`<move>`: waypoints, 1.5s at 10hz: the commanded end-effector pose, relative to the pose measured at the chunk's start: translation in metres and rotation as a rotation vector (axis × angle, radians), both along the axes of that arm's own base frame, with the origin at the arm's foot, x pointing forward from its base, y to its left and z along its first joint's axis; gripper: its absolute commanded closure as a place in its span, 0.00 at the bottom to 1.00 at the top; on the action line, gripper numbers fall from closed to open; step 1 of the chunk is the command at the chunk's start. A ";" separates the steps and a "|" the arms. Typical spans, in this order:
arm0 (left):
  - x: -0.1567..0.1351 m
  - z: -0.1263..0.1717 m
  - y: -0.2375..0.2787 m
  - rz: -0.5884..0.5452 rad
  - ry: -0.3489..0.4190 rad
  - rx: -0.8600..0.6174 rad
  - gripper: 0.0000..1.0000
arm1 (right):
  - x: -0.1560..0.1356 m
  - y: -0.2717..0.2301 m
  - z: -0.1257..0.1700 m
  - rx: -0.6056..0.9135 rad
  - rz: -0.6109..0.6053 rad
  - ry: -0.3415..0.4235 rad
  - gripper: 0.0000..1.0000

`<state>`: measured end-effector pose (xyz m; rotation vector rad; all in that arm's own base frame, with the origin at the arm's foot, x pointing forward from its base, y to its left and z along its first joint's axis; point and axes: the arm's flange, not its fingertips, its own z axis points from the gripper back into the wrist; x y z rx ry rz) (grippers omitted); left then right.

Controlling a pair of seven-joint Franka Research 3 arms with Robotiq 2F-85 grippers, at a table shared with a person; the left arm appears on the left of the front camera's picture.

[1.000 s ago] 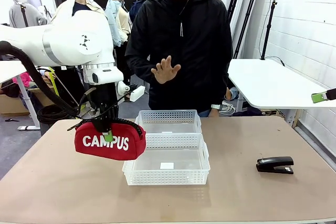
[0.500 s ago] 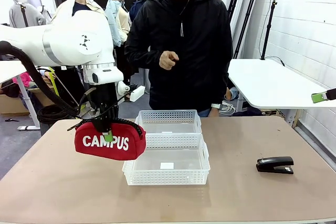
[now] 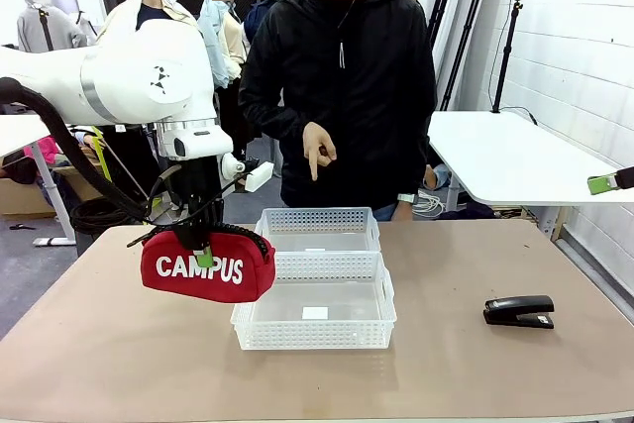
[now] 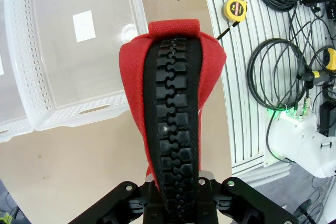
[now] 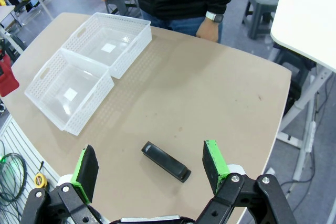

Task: Distribute items into two baskets.
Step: Place the picked Pencil pouch into the Organizing basket as instructed by the person.

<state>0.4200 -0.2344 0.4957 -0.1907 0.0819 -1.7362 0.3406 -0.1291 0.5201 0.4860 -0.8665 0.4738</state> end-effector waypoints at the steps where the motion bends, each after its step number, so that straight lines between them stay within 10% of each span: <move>1: 0.000 0.002 0.000 0.003 -0.003 -0.001 1.00 | 0.002 0.000 -0.002 0.025 0.012 -0.020 0.00; 8: 0.000 0.000 0.000 0.000 0.000 0.000 1.00 | 0.002 0.000 -0.002 0.025 0.012 -0.020 0.00; 15: 0.063 0.025 -0.007 0.064 -0.108 -0.028 1.00 | 0.002 0.000 -0.002 0.025 0.012 -0.020 0.00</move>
